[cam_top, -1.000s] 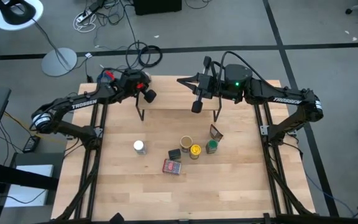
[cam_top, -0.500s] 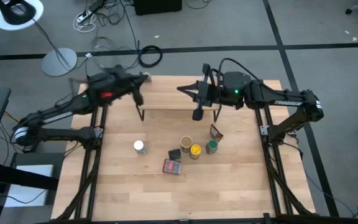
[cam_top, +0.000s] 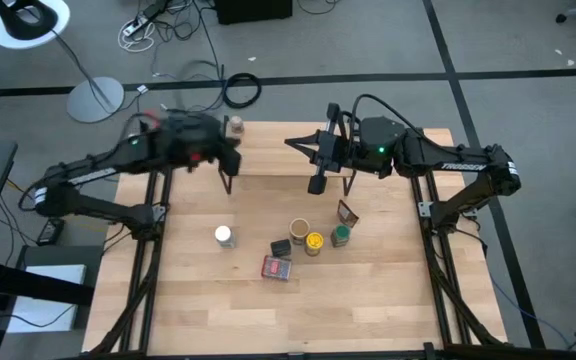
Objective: Shelf spices
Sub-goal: Put the black seasoning can on the shelf
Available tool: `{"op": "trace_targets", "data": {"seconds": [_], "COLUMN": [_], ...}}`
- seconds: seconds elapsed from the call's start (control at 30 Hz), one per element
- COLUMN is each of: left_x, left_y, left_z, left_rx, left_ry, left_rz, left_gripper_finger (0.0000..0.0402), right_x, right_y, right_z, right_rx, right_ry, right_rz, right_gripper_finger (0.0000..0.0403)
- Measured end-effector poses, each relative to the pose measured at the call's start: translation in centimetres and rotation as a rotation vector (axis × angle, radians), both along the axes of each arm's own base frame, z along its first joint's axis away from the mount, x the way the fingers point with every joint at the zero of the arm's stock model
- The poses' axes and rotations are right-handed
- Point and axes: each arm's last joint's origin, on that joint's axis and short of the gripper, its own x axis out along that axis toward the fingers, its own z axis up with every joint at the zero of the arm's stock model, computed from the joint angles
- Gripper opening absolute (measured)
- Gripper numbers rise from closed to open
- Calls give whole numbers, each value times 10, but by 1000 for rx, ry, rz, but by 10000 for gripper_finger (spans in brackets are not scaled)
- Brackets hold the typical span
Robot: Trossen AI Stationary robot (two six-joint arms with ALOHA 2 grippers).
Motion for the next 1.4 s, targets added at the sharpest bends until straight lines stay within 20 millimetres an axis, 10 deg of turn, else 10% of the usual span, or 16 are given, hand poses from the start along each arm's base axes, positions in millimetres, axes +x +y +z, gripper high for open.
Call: {"op": "trace_targets", "data": {"seconds": [0.43,0.83,1.4], "left_x": [92,99,85], "left_y": [-9,-42,-30], "left_z": [-44,-52,-104], "left_rx": [-478,-433,-455], "left_ry": [844,931,1139], "left_rz": [-144,-293,-180], "left_gripper_finger": [4,3,1], "right_x": [0,-4,-5], "right_y": [6,10,7], "right_z": [-2,-3,5], "right_rx": [11,12,36], "right_ry": [13,22,-66], "right_rz": [-11,-173,-251], "right_gripper_finger": [0,0,0]}}
